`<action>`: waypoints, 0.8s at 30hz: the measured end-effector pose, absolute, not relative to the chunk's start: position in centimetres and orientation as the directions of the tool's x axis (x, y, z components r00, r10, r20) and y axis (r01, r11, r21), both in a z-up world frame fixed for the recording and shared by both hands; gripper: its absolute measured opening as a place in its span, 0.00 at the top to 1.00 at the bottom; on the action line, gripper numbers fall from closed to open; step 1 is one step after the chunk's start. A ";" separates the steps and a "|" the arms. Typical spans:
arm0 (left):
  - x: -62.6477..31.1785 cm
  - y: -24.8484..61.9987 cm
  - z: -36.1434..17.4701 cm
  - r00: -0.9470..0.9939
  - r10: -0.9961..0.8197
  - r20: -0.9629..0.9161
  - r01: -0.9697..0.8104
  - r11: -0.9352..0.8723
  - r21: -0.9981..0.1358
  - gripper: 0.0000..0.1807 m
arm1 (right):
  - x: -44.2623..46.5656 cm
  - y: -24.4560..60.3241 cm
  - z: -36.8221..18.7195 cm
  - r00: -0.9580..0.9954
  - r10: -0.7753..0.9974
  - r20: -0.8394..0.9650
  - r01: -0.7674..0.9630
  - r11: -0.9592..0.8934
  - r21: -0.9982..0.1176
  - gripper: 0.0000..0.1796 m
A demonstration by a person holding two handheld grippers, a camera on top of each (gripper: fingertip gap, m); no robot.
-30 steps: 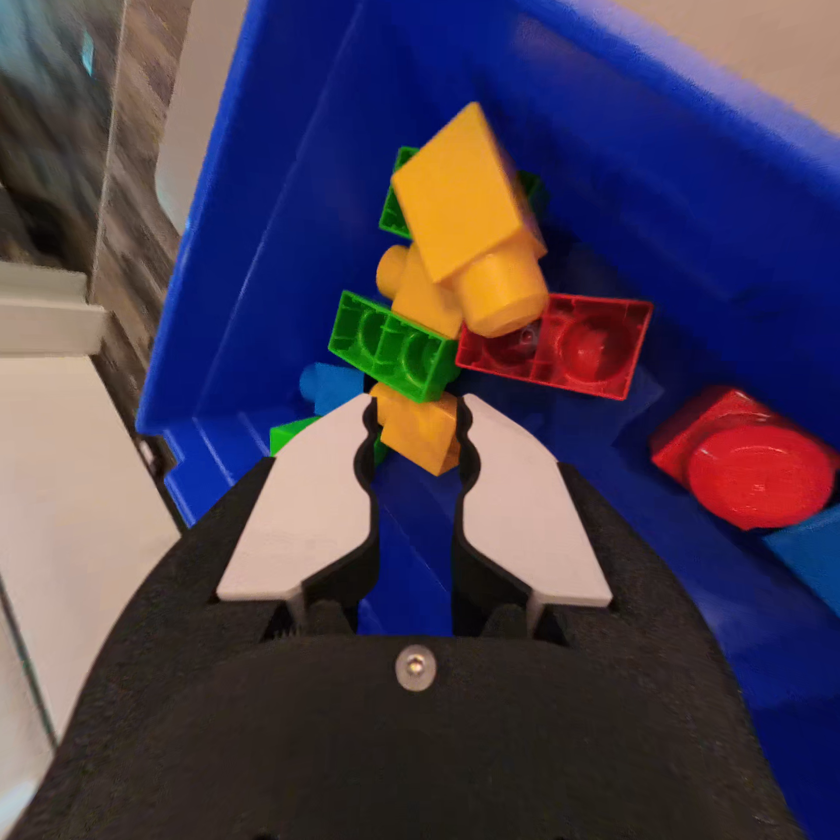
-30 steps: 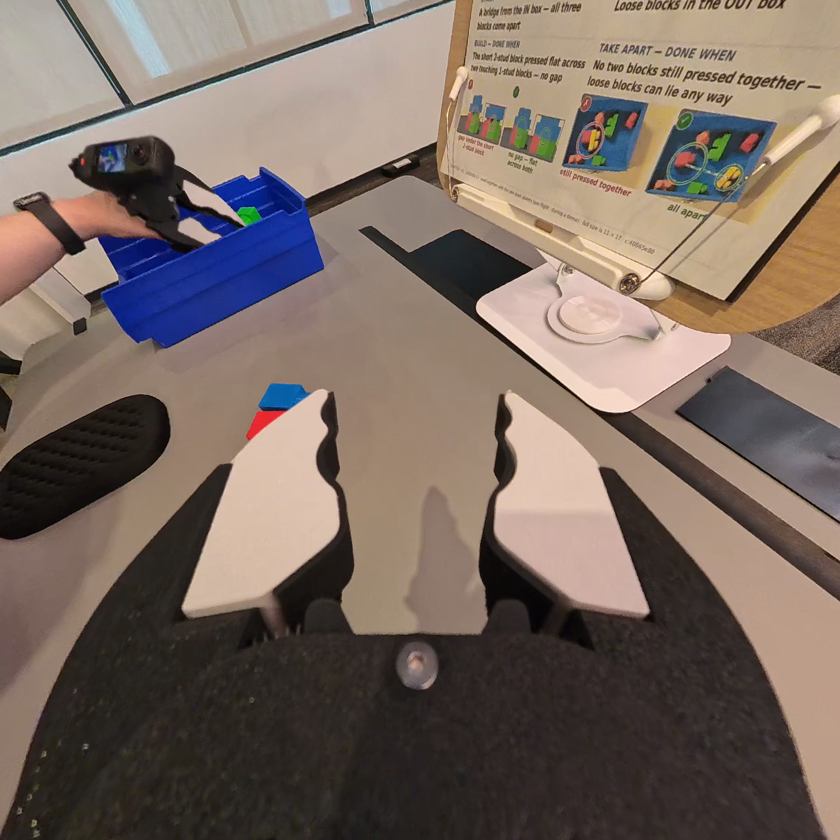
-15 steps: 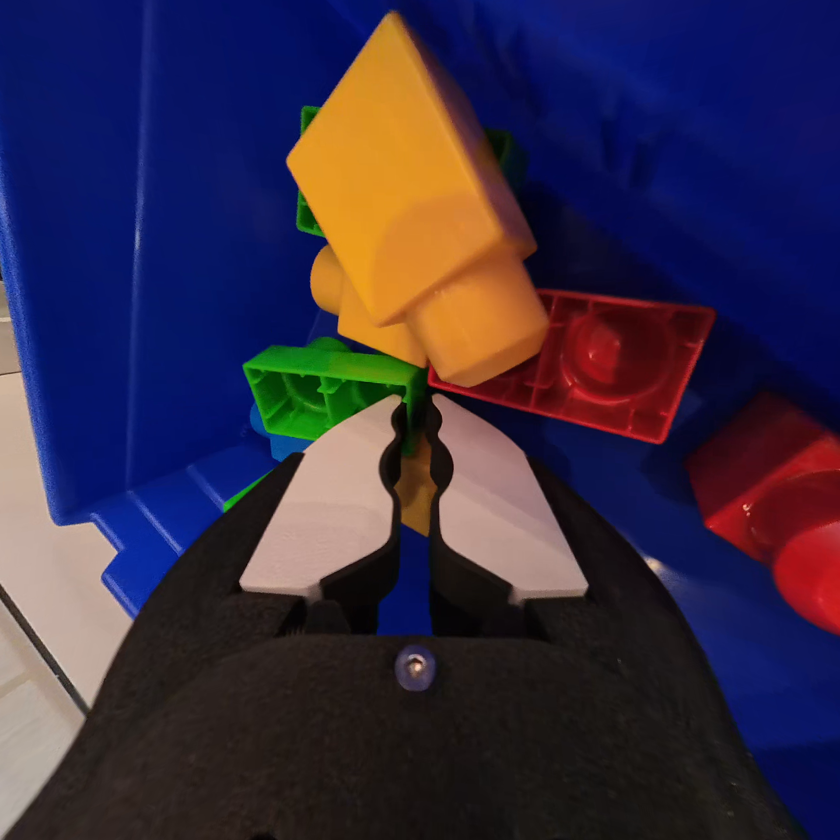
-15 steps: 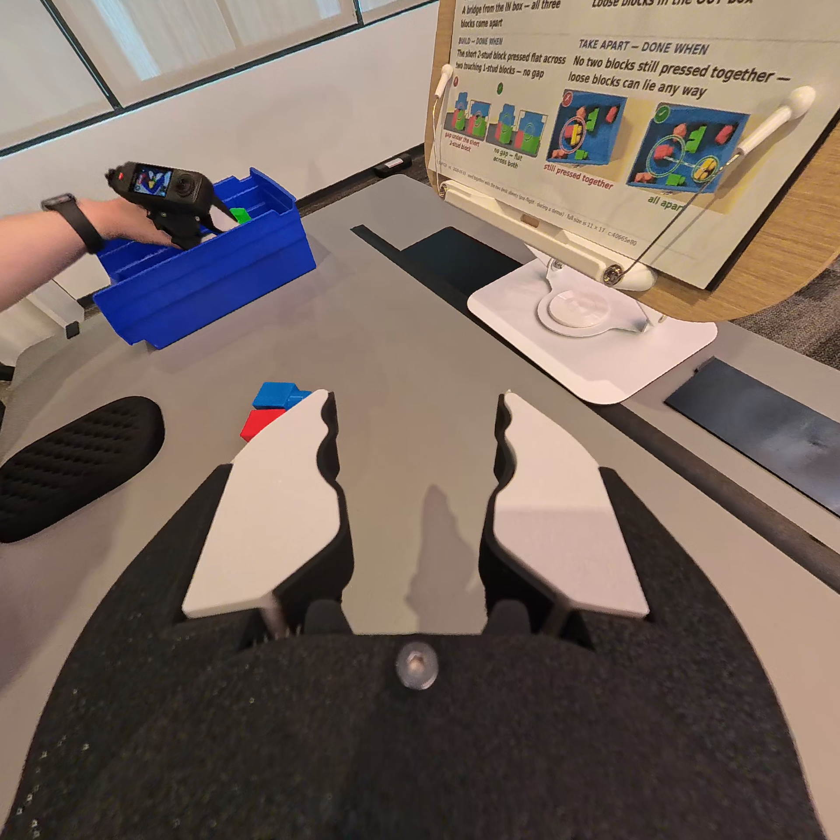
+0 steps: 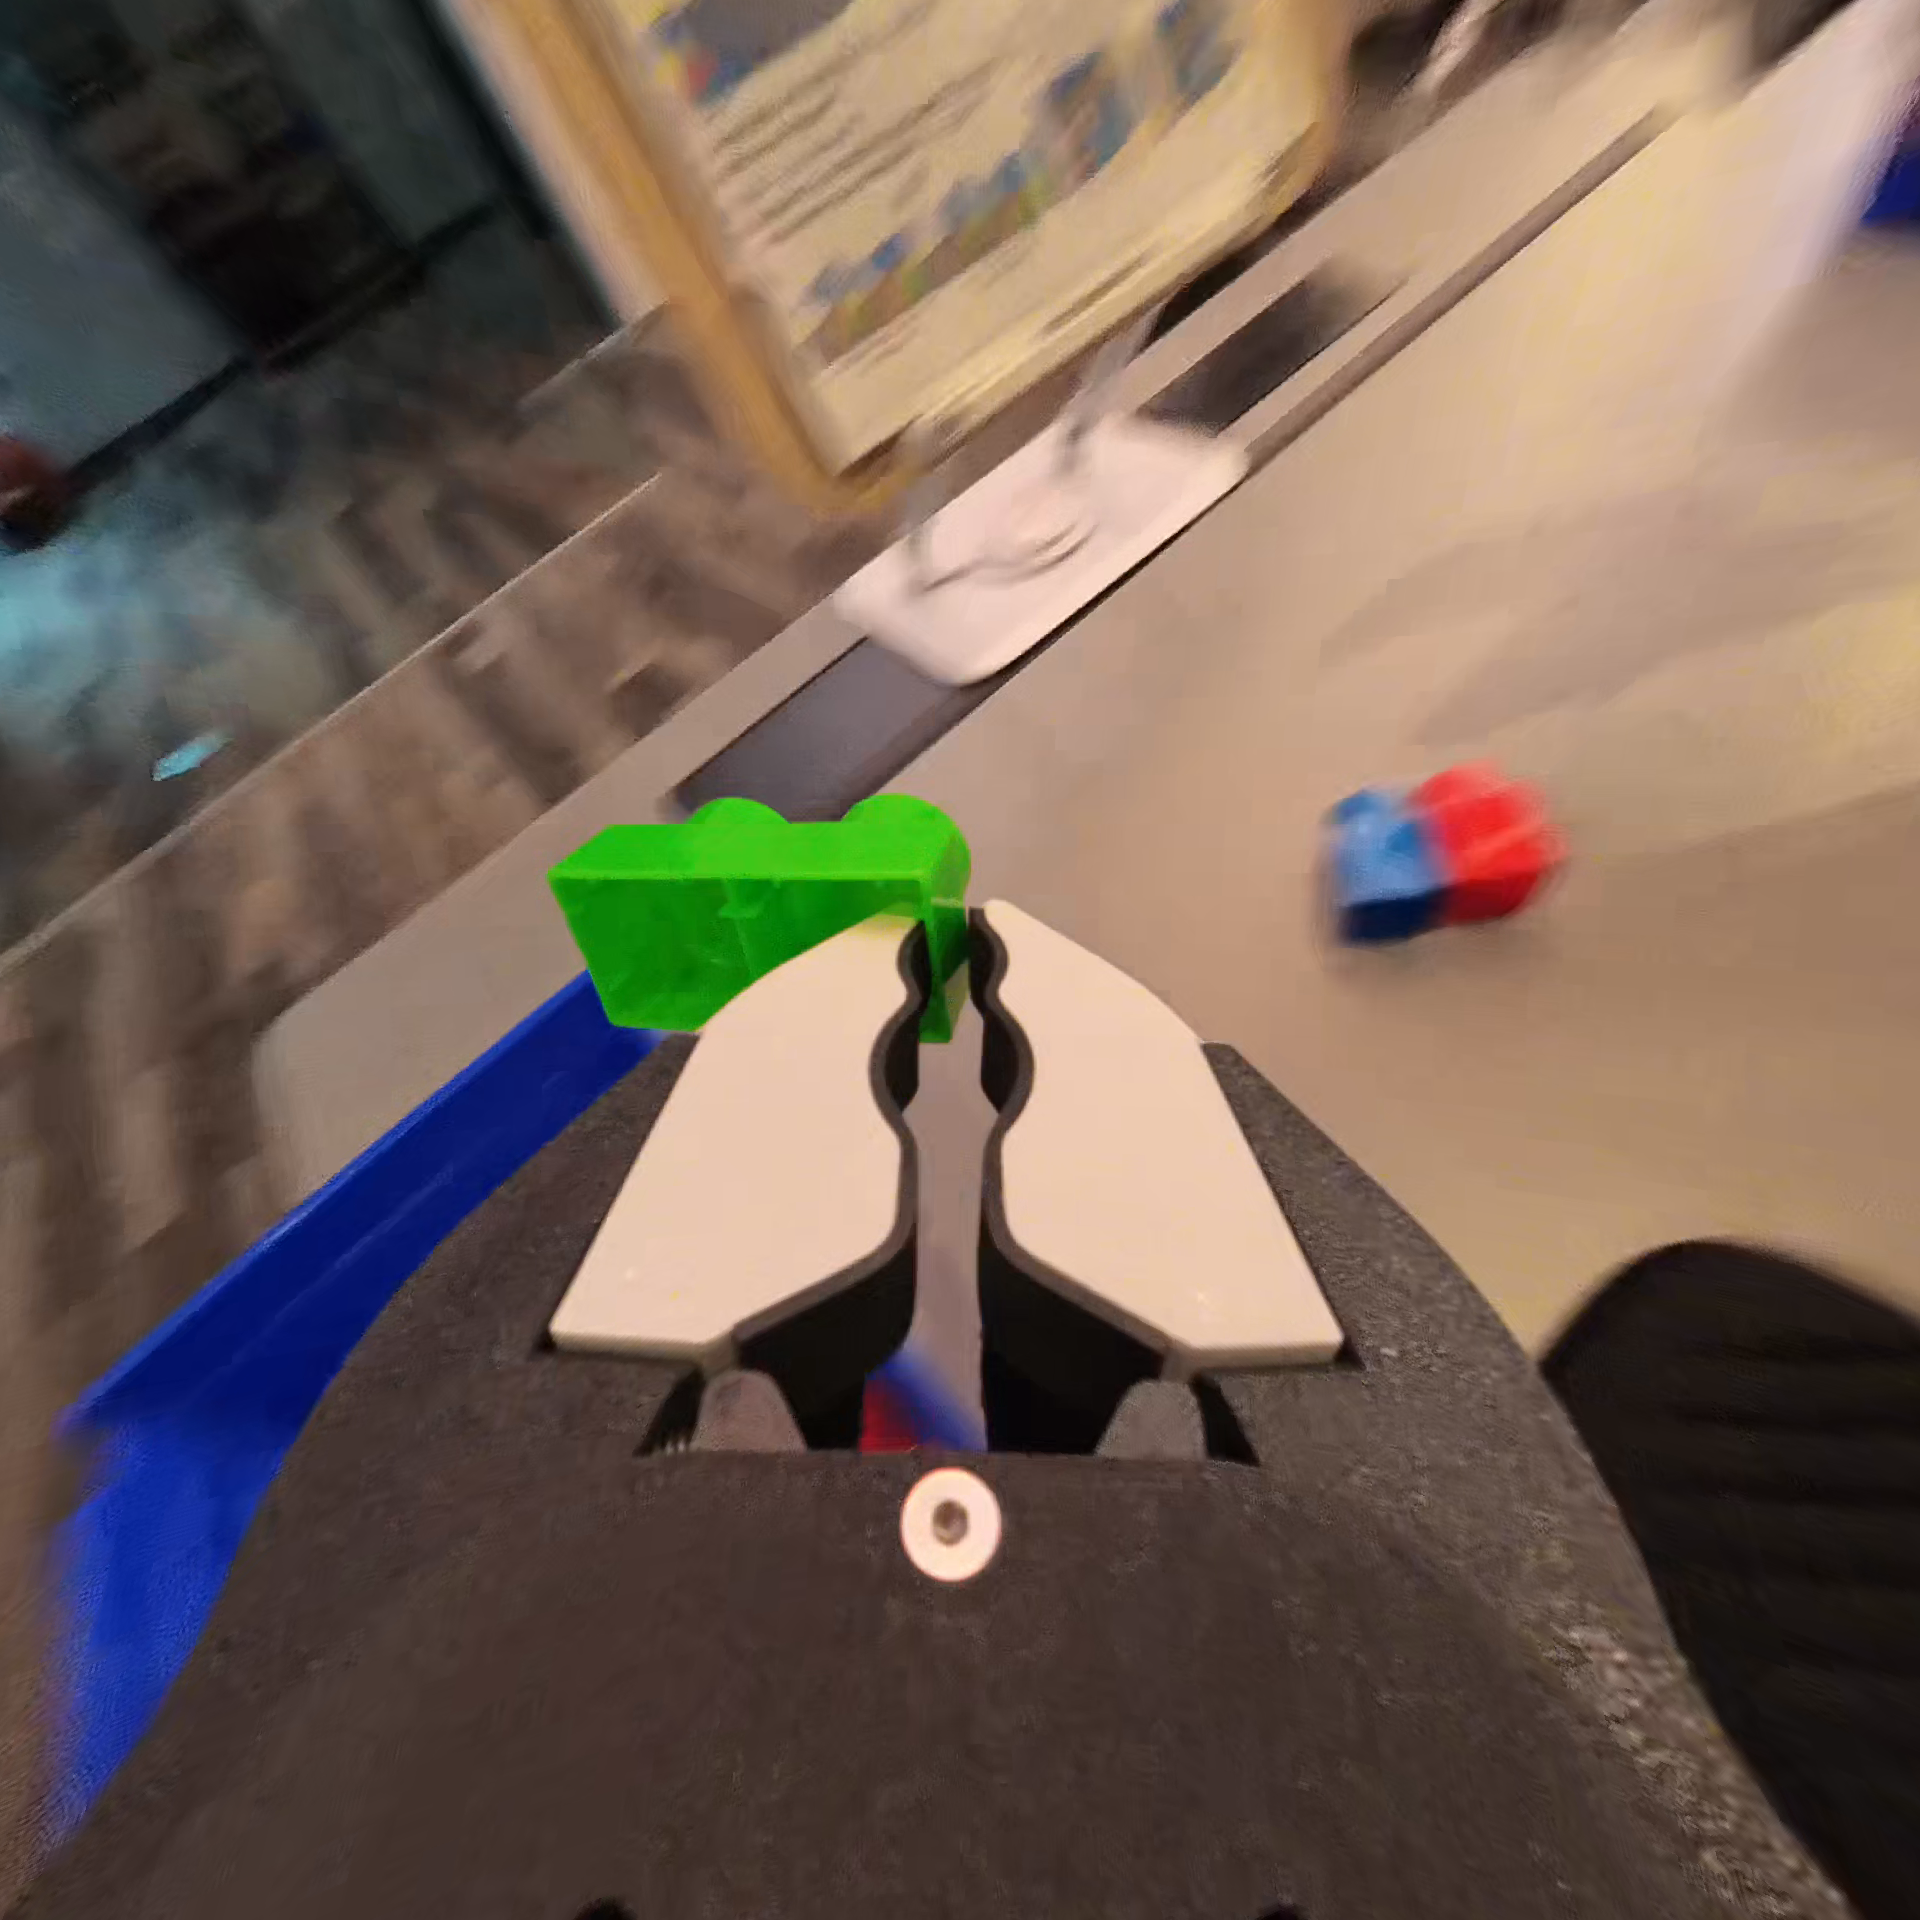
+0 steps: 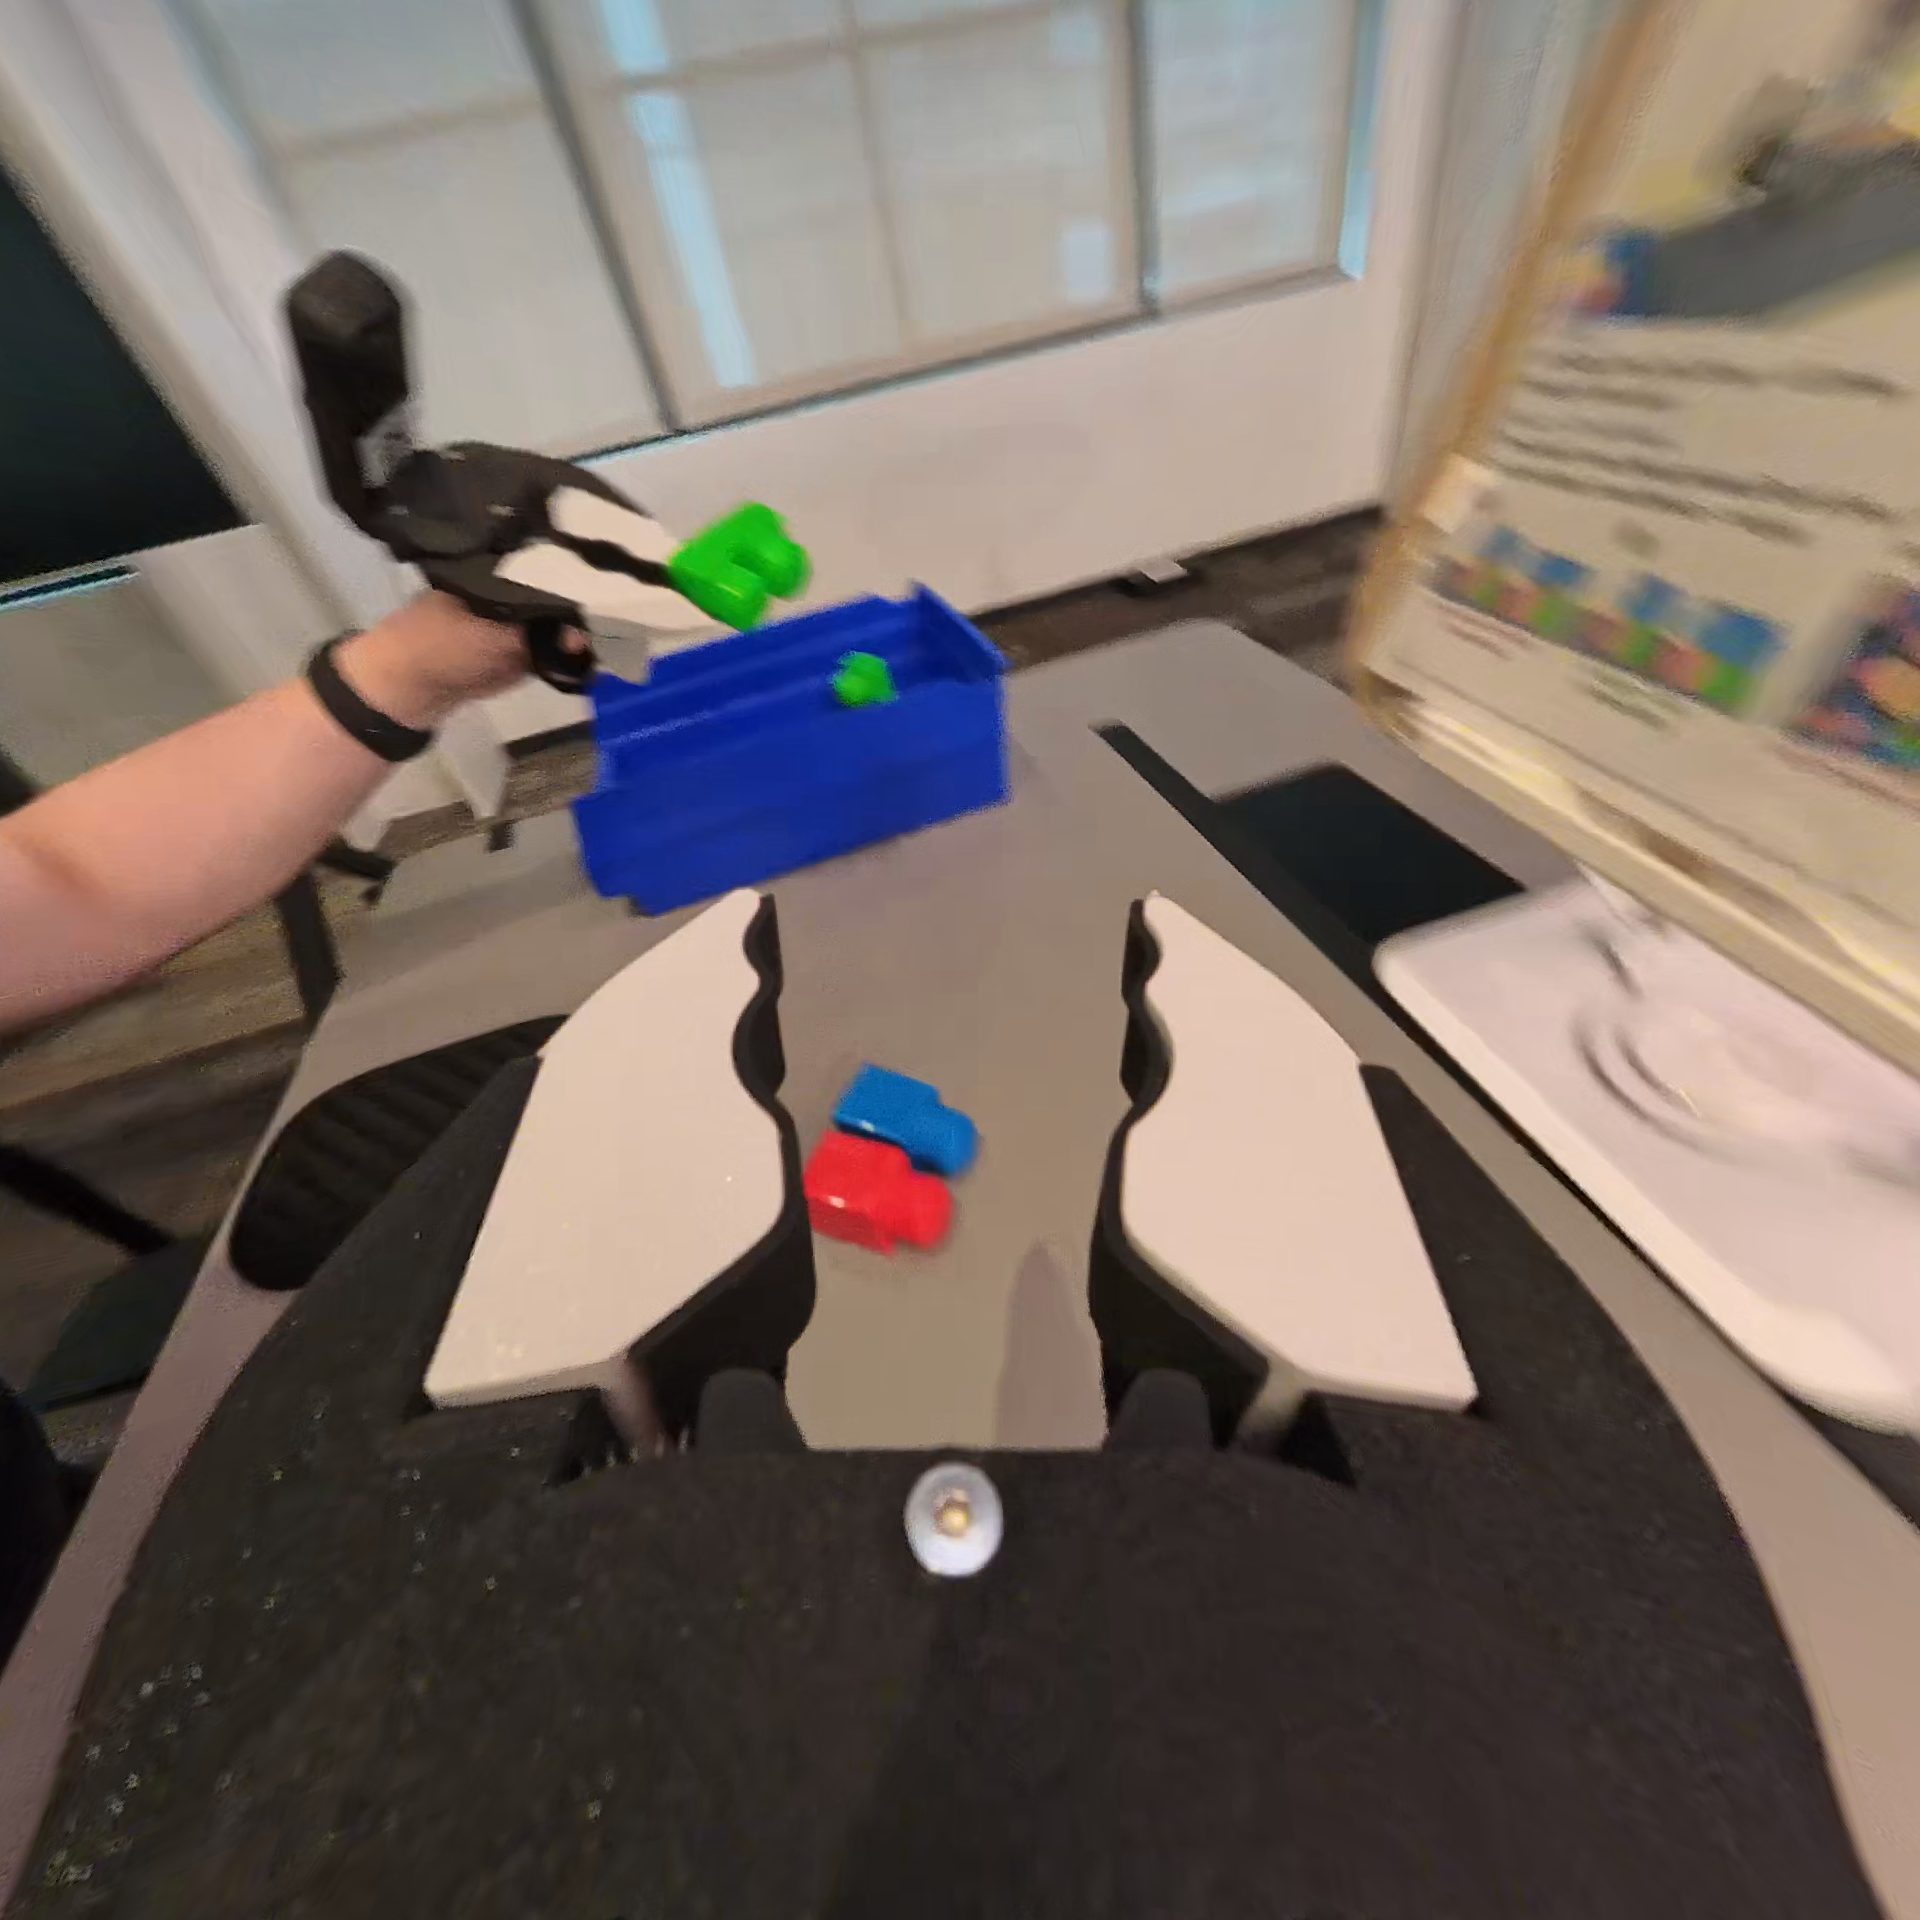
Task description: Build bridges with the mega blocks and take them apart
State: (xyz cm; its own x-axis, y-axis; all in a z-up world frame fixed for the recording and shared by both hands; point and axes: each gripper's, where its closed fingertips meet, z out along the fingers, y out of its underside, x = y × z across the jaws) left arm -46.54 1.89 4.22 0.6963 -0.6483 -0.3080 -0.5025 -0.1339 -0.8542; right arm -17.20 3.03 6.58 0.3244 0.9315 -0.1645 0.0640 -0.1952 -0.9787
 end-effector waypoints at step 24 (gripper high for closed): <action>-21.6 -10.7 9.8 -0.153 -0.803 0.576 -0.057 -0.575 -0.816 0.84 | -22.5 -6.8 6.3 0.132 0.663 0.737 0.415 0.638 -0.648 0.82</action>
